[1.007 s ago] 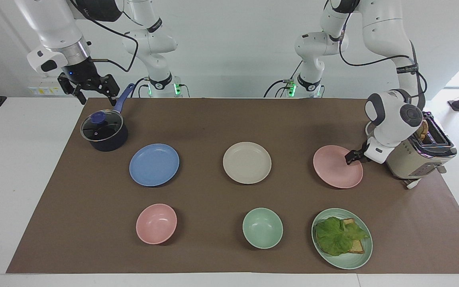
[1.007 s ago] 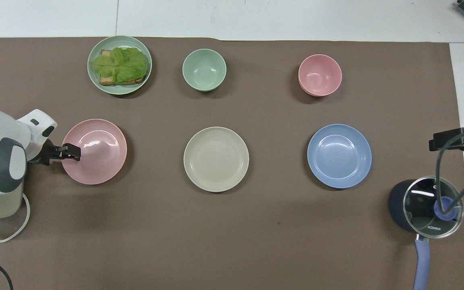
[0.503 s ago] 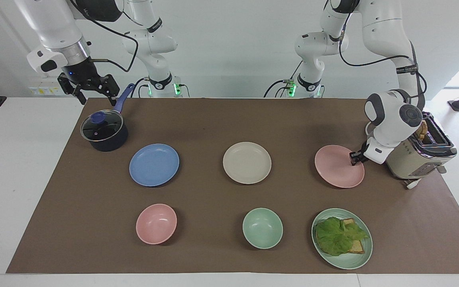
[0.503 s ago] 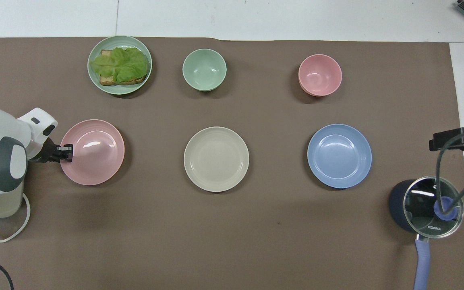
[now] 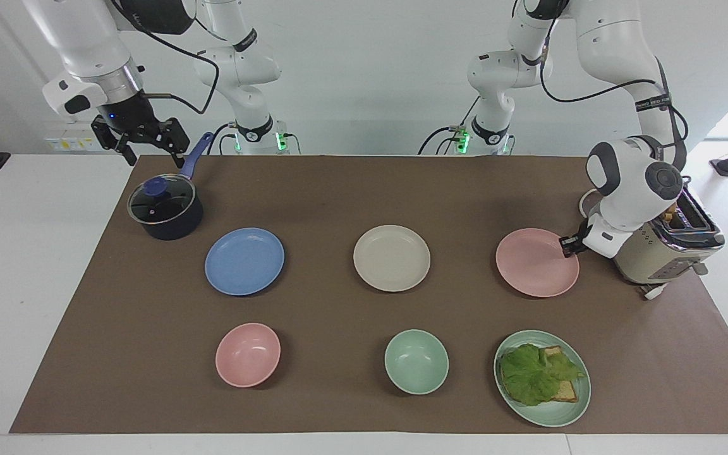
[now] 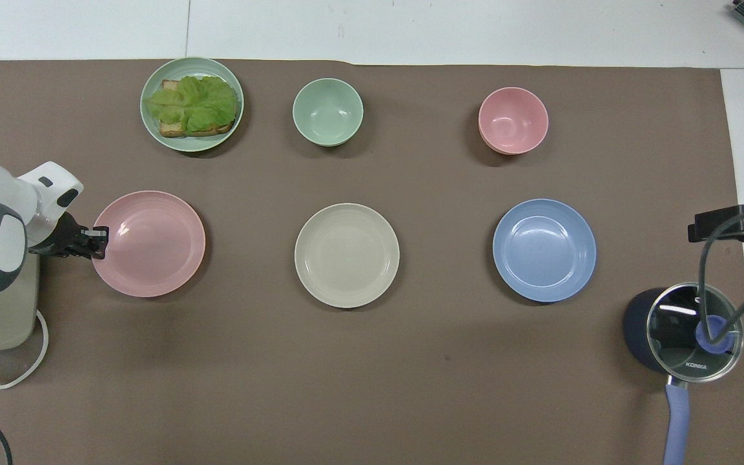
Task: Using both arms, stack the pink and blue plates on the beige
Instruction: 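Lift the pink plate with the left gripper and place it on the beige plate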
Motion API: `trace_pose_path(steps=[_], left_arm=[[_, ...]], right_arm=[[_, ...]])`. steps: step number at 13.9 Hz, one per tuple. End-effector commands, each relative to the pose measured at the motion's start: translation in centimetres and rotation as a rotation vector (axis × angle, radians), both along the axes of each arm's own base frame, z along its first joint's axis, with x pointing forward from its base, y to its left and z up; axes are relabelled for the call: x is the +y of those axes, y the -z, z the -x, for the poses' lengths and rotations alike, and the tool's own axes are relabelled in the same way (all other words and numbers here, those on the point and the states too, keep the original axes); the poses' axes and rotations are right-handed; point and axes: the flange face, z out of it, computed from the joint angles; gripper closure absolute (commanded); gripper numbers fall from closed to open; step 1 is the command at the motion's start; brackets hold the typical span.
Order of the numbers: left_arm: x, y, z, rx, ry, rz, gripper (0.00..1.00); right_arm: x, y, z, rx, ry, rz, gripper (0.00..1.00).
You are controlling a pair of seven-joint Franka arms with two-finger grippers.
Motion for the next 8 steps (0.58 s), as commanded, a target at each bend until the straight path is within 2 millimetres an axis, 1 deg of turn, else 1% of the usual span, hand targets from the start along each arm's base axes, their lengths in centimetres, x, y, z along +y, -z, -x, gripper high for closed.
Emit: trace_pose_path(steps=[1,5,8], left_arm=[[-0.6,-2.6,-0.5,0.048,0.013,0.014,1.0],[-1.4,-7.0,0.0,0.063,-0.001,0.064,1.0],[-3.3,-10.2,0.4,0.033,-0.016,0.158,1.0]], right_arm=[[-0.2,-0.3,0.2,-0.003,-0.011,-0.004,0.0],[-0.1,-0.3,0.2,-0.004,-0.012,-0.002,0.0],[-0.1,-0.3,0.2,-0.003,-0.012,-0.004,0.0]])
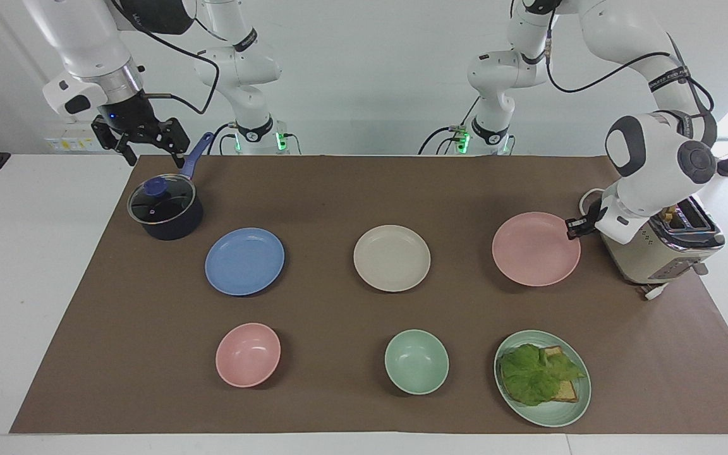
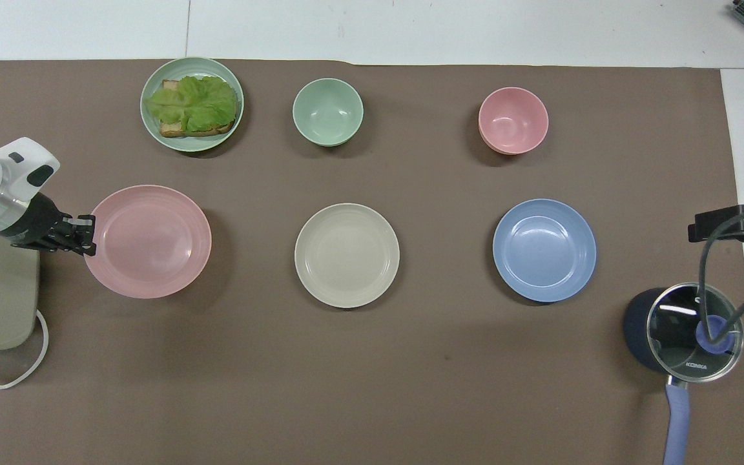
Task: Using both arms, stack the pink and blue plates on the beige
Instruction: 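Lift the pink plate with the left gripper and place it on the beige plate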
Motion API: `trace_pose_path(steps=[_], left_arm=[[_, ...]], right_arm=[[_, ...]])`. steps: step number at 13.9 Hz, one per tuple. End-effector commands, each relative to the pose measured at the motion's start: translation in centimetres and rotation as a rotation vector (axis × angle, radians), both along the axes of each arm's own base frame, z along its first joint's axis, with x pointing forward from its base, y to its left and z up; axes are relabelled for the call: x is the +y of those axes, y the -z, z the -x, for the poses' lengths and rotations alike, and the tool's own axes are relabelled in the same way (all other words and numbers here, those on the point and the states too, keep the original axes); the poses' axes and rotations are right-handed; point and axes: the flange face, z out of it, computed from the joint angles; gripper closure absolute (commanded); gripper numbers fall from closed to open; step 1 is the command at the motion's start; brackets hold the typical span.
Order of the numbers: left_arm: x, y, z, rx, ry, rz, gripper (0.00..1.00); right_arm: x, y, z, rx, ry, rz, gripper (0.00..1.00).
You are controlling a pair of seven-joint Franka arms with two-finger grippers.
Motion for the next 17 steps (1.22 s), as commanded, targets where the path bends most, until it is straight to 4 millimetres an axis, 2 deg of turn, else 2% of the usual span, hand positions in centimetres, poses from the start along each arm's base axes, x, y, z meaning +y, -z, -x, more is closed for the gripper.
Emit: trace_pose_path(steps=[1,7,9,11,13,14,17], left_arm=[[-2.6,-3.4,0.9,-0.026,0.008,0.089,1.0],[-12.9,-4.0,1.7,-0.061,0.1,0.172,1.0],[-16.9,-4.2,2.0,-0.093,0.074,0.164,1.0],[-20.5,-3.2,2.3,-0.114,0.076,0.178,1.0],[-24.1,-1.0,3.0,-0.149,0.051,0.179,1.0],[-25.3,-0.2,3.3,-0.165,0.04,0.178,1.0],[-26.4,1.5,3.1,-0.159,0.035,0.176,1.0]], right_arm=[[-0.1,-0.3,0.2,-0.003,-0.012,-0.002,0.0],[-0.2,-0.3,0.2,-0.003,-0.011,-0.002,0.0],[-0.1,-0.3,0.2,-0.003,-0.012,-0.004,0.0],[-0.1,-0.3,0.2,-0.003,-0.012,-0.002,0.0],[-0.2,-0.3,0.2,-0.003,-0.011,-0.004,0.0],[-0.2,-0.3,0.2,-0.005,-0.011,-0.004,0.0],[-0.2,-0.3,0.2,-0.004,-0.011,-0.002,0.0]])
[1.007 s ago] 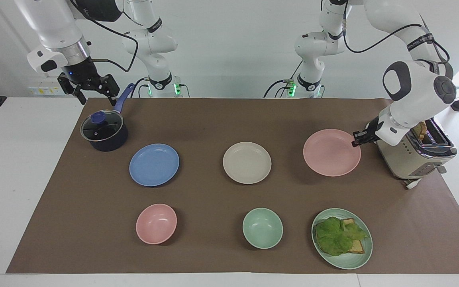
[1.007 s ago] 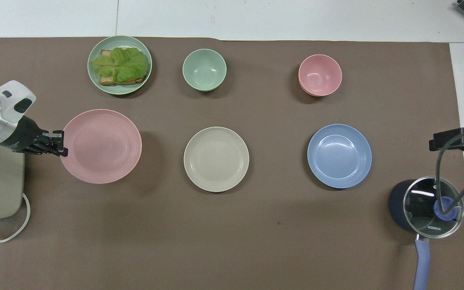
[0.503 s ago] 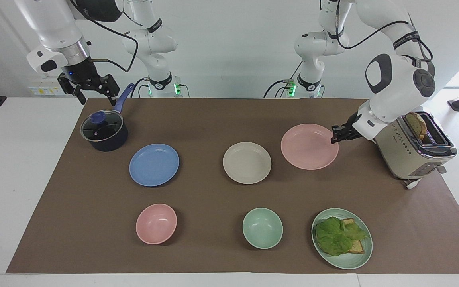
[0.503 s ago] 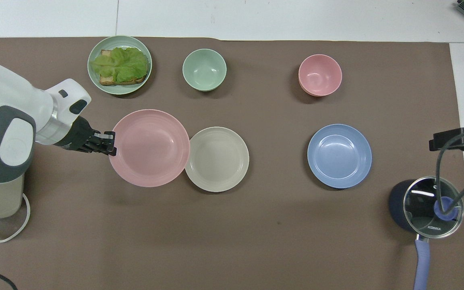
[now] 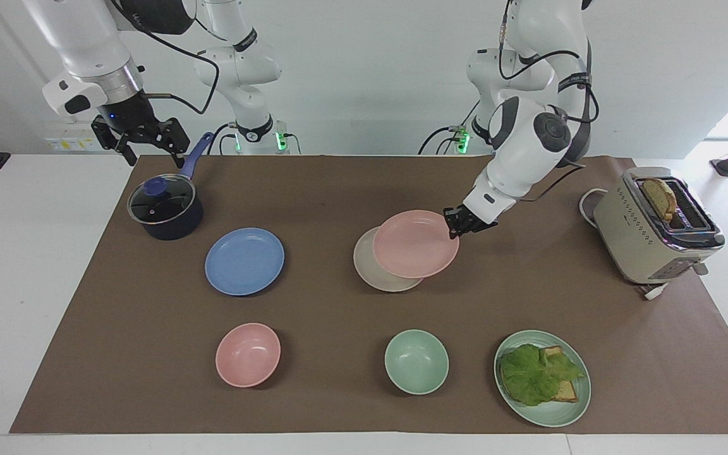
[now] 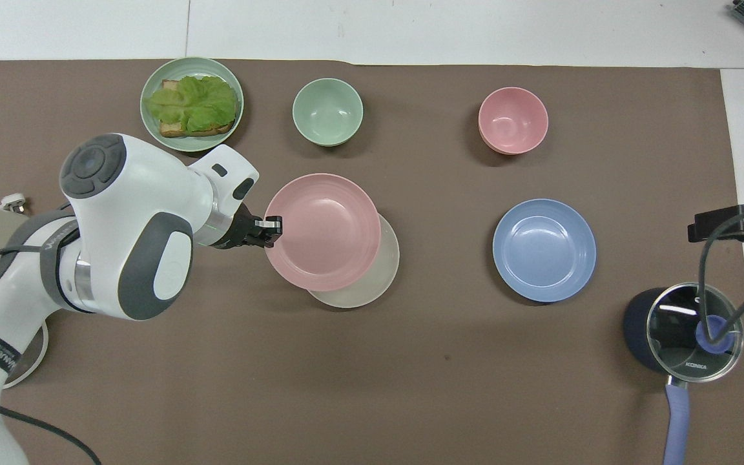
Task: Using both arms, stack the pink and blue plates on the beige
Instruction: 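Lift the pink plate with the left gripper and place it on the beige plate, then release the pink plate with the left gripper while the right gripper reaches the blue plate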
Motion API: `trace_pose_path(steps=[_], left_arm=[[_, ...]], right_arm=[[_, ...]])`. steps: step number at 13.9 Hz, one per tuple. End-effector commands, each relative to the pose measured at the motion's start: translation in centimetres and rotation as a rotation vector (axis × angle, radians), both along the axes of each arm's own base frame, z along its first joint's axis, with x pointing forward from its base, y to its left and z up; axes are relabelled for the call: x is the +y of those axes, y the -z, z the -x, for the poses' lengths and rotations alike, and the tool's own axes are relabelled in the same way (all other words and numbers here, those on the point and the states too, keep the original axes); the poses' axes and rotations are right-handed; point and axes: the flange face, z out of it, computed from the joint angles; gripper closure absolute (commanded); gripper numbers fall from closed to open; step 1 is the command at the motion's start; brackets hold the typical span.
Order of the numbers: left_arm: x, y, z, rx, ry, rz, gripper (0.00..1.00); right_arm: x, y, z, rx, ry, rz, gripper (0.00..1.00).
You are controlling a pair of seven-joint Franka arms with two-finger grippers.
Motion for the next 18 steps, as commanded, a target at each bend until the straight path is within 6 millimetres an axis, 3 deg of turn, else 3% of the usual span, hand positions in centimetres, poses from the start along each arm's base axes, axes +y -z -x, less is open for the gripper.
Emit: trace_pose_path(steps=[1,6,12,13,14,15,17,18], left_arm=[[-0.7,1.6,0.1,0.009,-0.025,0.008,1.0],[-2.7,3.8,1.0,0.006,-0.039,0.001,1.0],[-3.1,5.0,1.9,0.02,-0.037,-0.009,1.0],[-3.1,5.0,1.8,0.015,-0.025,-0.008,0.96],[-3.1,4.9,1.8,0.013,-0.025,-0.007,0.52],[-3.0,4.9,1.7,0.014,-0.031,-0.007,0.2],[-3.1,5.0,1.8,0.016,-0.03,-0.008,0.0],[-3.1,5.0,1.8,0.017,-0.034,-0.008,0.0]], right_arm=[[0.0,-0.3,0.2,-0.003,-0.014,-0.002,0.0],[-0.2,-0.3,0.2,-0.004,-0.011,-0.002,0.0],[-0.2,-0.3,0.2,-0.004,-0.011,-0.002,0.0],[-0.2,-0.3,0.2,-0.003,-0.011,-0.004,0.0],[-0.2,-0.3,0.2,-0.004,-0.011,-0.002,0.0],[-0.3,-0.2,0.1,-0.006,-0.009,-0.002,0.0],[-0.4,-0.3,0.2,-0.004,-0.008,-0.002,0.0],[-0.1,-0.3,0.2,-0.001,-0.012,-0.002,0.0]])
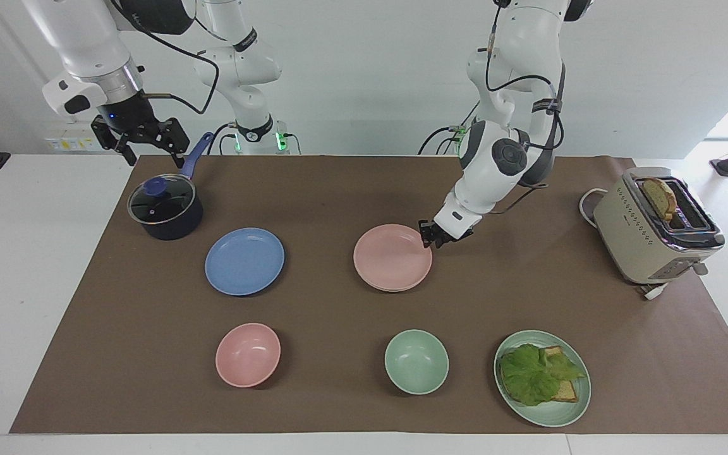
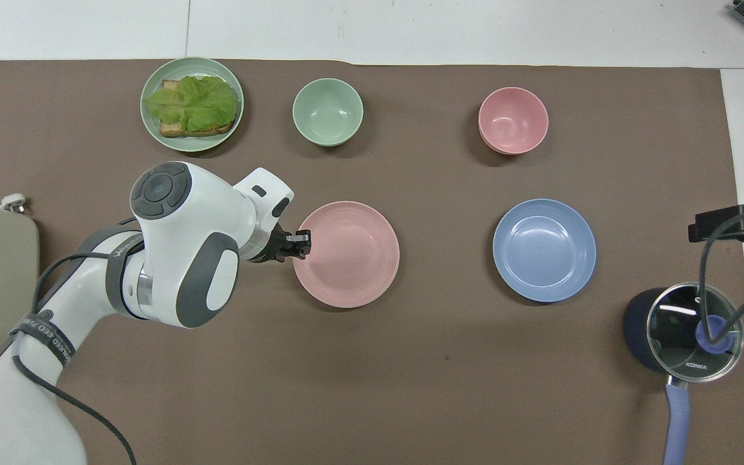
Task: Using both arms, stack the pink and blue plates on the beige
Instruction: 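Release the pink plate with the left gripper while the right gripper reaches the blue plate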
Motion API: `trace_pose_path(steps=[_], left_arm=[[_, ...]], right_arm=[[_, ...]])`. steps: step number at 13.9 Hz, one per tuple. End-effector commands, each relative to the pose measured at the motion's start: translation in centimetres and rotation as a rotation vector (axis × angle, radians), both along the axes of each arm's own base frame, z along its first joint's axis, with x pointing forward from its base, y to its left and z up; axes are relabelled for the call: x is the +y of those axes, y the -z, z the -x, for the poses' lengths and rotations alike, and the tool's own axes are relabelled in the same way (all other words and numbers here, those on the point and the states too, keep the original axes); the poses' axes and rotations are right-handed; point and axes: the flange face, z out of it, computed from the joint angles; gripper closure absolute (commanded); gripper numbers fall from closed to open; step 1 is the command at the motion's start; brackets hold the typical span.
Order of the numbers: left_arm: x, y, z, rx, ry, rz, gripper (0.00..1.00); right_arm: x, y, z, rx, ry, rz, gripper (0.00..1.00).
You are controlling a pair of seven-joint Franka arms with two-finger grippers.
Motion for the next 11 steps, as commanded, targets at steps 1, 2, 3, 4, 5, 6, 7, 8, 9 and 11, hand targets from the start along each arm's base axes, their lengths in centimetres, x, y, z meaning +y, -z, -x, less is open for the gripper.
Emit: trace_pose_path(steps=[1,2,3,4,5,6,7,8,9,11], left_arm=[[0.0,0.0,0.3,-0.011,-0.012,0.011,0.0],[-0.1,-0.2,0.3,-0.013,-0.009,0.011,0.0],[-0.1,-0.2,0.2,-0.011,-0.003,0.011,0.0],[0.0,-0.4,0.0,-0.018,-0.001,0.006,0.0],[0.5,-1.4,-0.7,-0.027,-0.004,0.007,0.0],[0.9,-2.3,-1.1,-0.038,0.009,-0.013,0.0],[1.9,-3.0,-1.7,-0.051,0.022,-0.046,0.0],[3.4,-3.9,-2.3,-0.049,0.028,-0.083,0.0],[5.4,-4.8,-3.0,-0.035,0.026,-0.126,0.0],[9.9,-7.9,-4.9,-0.033,0.012,-0.171,0.0]], right_arm=[[0.0,-0.3,0.3,-0.001,-0.015,-0.002,0.0],[-0.2,-0.3,0.3,-0.001,-0.015,-0.001,0.0],[-0.4,-0.2,0.3,0.0,-0.013,-0.001,0.0],[-0.5,0.0,0.3,0.0,-0.012,-0.001,0.0],[-0.6,0.1,0.4,-0.003,-0.011,0.0,0.0],[-0.7,0.9,0.2,0.01,-0.013,-0.001,0.0],[-0.8,2.0,0.0,0.005,-0.01,0.0,0.0],[-0.9,3.3,-0.4,-0.013,-0.011,0.001,0.0],[-0.7,4.8,-0.9,-0.01,-0.015,0.001,0.0],[-0.1,8.2,-1.9,-0.003,-0.041,0.004,0.0]])
